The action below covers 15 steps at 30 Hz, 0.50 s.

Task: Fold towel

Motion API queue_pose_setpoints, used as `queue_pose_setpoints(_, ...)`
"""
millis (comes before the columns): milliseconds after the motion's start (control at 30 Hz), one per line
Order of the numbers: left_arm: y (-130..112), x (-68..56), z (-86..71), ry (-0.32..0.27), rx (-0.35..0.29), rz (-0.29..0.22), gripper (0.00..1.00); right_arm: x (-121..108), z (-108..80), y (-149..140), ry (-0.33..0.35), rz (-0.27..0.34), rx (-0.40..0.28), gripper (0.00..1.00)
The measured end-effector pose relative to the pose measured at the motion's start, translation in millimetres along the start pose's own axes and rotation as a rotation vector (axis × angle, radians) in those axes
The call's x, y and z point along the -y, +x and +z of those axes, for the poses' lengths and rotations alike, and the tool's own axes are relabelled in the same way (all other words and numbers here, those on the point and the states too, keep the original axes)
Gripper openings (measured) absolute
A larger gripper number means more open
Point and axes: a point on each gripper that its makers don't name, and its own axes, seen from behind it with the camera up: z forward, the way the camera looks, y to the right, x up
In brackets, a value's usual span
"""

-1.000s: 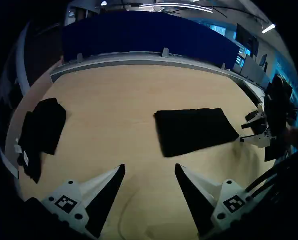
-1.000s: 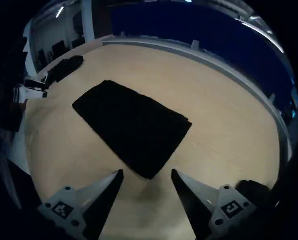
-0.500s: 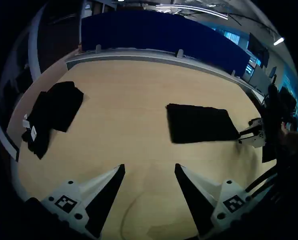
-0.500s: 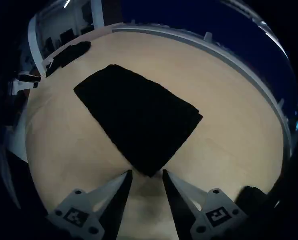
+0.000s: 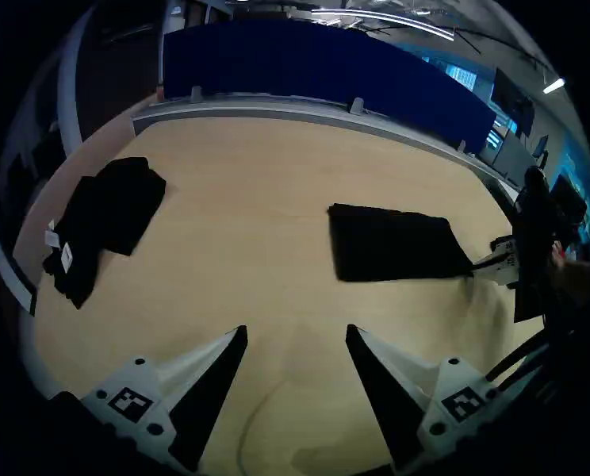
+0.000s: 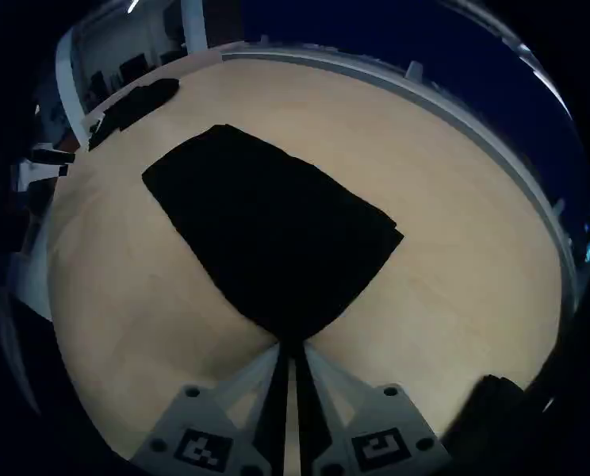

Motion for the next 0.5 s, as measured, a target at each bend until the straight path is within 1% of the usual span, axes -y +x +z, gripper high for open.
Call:
queue_pose_setpoints(100,1,-0.4,0.8,-0.001,0.000,-0.003,0.92,3,-0.8,2,0.010,-0.014,-0.003,0.05)
queue_pose_setpoints(300,3,0.7,1.2,-0.001,0.000,-0.008,0.92,1,-7.3,12,-0.016,-0.059,-0.015,0.05)
queue_pose_setpoints(500,7,3.0,-2.1,0.001,-0.010,-0.015,0.92,-2,-25.0,46,-0.038,-0.127,-0.056,0.04)
